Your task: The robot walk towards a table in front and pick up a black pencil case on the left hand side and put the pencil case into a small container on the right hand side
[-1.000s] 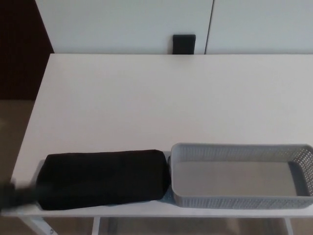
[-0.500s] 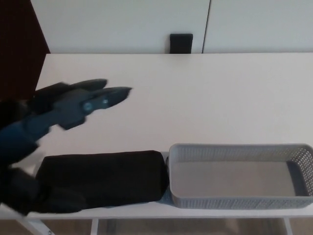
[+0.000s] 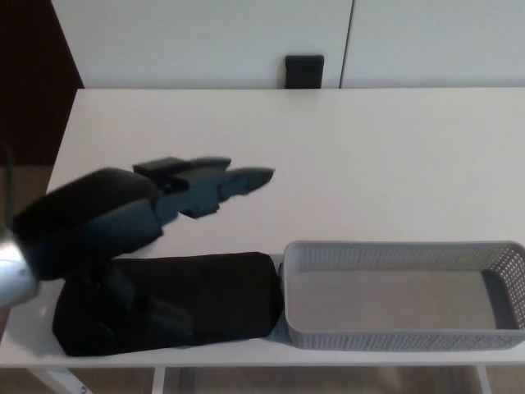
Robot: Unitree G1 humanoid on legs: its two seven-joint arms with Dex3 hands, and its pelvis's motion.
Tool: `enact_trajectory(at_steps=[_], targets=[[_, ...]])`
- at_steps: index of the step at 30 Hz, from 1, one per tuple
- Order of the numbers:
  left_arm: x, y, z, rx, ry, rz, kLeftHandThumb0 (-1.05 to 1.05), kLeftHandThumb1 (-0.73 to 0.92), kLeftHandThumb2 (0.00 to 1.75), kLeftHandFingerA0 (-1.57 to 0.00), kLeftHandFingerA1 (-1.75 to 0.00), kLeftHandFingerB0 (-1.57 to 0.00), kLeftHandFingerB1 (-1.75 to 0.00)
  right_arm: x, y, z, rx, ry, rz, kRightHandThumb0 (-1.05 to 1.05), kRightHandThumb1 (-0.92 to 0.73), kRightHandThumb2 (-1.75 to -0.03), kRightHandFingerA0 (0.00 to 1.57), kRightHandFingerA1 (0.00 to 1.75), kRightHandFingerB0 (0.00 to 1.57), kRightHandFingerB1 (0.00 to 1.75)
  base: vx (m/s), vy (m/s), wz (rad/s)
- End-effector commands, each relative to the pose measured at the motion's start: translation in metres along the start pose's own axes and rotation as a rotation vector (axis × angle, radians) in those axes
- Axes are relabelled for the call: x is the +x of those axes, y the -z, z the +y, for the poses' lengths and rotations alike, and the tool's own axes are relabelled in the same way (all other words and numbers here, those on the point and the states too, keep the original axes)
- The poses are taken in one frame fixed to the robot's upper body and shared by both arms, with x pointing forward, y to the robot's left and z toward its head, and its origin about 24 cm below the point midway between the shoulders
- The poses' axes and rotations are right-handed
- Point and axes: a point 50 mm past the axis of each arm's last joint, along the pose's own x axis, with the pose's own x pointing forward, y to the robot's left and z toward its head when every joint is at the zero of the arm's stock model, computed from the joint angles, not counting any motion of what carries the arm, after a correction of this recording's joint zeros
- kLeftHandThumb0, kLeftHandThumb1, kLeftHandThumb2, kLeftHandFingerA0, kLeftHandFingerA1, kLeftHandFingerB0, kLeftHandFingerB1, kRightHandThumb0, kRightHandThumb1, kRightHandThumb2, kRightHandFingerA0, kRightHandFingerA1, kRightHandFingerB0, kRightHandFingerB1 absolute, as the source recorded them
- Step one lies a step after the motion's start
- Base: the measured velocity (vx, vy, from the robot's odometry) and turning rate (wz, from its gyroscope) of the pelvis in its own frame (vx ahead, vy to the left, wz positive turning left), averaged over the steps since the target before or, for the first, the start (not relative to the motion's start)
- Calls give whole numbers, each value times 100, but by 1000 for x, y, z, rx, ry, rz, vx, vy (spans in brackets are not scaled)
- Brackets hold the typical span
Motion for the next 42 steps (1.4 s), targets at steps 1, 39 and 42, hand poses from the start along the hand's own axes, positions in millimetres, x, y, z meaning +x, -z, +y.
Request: enact_trajectory(at_steps=[1, 39, 42], targets=[[14, 65, -35, 140, 259, 531, -69, 41, 79, 0, 0, 0, 0, 0, 0, -16, -9, 12, 43, -37, -76, -61, 34, 43, 34, 39, 0, 0, 0], [22, 88, -96, 249, -214, 452, -20, 69, 51, -56, -175, -42, -154, 7, -12, -21, 15, 19, 21, -43, -54, -89, 25, 52, 31, 52, 0, 0, 0], [22, 80, -84, 217, -288, 426, -17, 71, 52, -53, -175, -38, -153, 9, -15, -21, 9, 12, 18, -42, -54, -90, 25, 53, 32, 53, 0, 0, 0]])
